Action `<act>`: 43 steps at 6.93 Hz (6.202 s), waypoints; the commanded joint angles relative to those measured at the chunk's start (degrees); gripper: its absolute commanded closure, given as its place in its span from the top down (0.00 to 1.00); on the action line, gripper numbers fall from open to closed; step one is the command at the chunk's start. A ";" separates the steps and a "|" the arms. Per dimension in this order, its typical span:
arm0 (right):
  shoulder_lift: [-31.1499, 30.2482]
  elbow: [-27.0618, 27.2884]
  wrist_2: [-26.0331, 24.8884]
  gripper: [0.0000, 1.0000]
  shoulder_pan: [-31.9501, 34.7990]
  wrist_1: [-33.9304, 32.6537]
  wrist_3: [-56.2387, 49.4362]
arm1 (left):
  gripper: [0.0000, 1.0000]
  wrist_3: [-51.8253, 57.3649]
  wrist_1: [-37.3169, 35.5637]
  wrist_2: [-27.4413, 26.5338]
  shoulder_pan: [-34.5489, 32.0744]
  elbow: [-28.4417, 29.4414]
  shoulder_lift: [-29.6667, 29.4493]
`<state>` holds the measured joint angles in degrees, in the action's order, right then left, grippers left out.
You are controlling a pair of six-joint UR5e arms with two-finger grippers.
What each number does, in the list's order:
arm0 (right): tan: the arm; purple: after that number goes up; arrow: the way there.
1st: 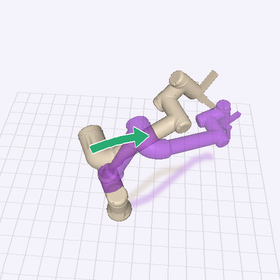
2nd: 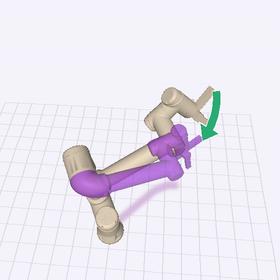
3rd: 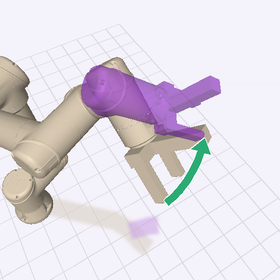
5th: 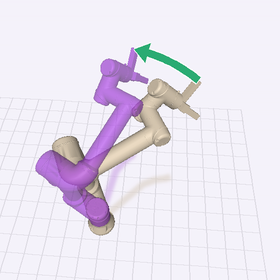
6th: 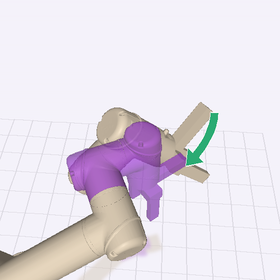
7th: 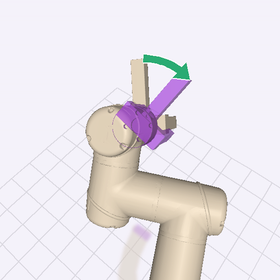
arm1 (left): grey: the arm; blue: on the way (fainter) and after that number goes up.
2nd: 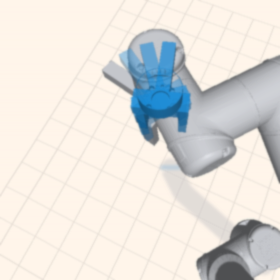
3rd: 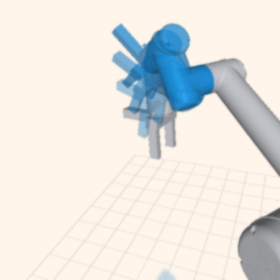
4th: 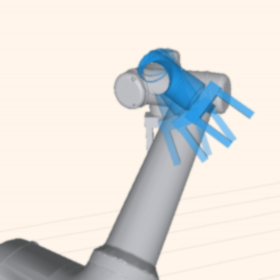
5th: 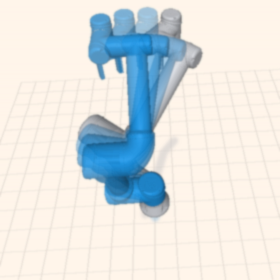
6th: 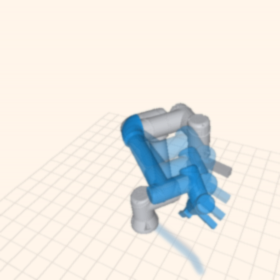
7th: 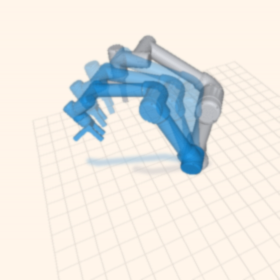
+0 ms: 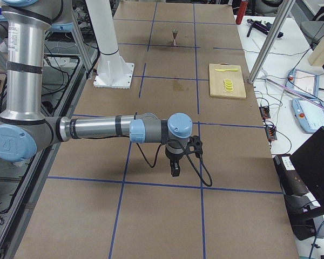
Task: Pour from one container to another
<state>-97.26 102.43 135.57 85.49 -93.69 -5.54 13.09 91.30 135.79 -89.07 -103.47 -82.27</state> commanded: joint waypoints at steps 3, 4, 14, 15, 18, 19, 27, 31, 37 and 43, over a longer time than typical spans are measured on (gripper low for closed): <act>-0.22 0.22 0.14 1.00 0.03 0.00 0.09 | 1.00 -0.44 0.19 0.00 -0.14 -1.64 0.44; -0.13 0.31 0.14 1.00 0.03 0.00 0.17 | 1.00 -0.44 0.19 0.00 -0.31 -1.47 0.44; -2.06 -1.36 0.49 1.00 -0.06 9.05 0.44 | 1.00 -0.52 1.77 0.61 0.39 -2.18 0.26; -1.97 -1.27 0.40 1.00 -0.06 9.22 0.44 | 1.00 -0.52 1.77 0.61 0.39 -2.09 0.26; -2.23 -0.83 0.57 1.00 -0.06 12.19 5.27 | 1.00 -0.61 4.06 0.61 0.65 -1.82 0.26; -2.32 -0.83 0.75 1.00 -0.06 14.04 5.27 | 1.00 -0.61 5.19 0.61 1.17 -1.30 0.26; -2.41 -0.66 0.75 1.00 -0.14 19.07 5.45 | 1.00 -43.85 60.25 -18.77 26.19 1.52 -0.53; -3.98 -0.21 1.19 1.00 -0.06 22.15 13.72 | 0.99 -61.16 65.76 -42.51 44.22 -6.10 1.22; -4.26 -0.39 0.58 1.00 -0.06 25.57 18.98 | 0.99 -72.31 68.22 -91.78 75.30 -8.77 11.51; -4.35 -1.01 1.19 1.00 -0.06 25.49 19.25 | 0.99 -76.11 68.31 -110.13 86.26 -2.71 9.42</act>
<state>-101.61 101.47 136.75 85.43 -68.20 13.70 -62.08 159.60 26.64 -3.23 -107.55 -71.68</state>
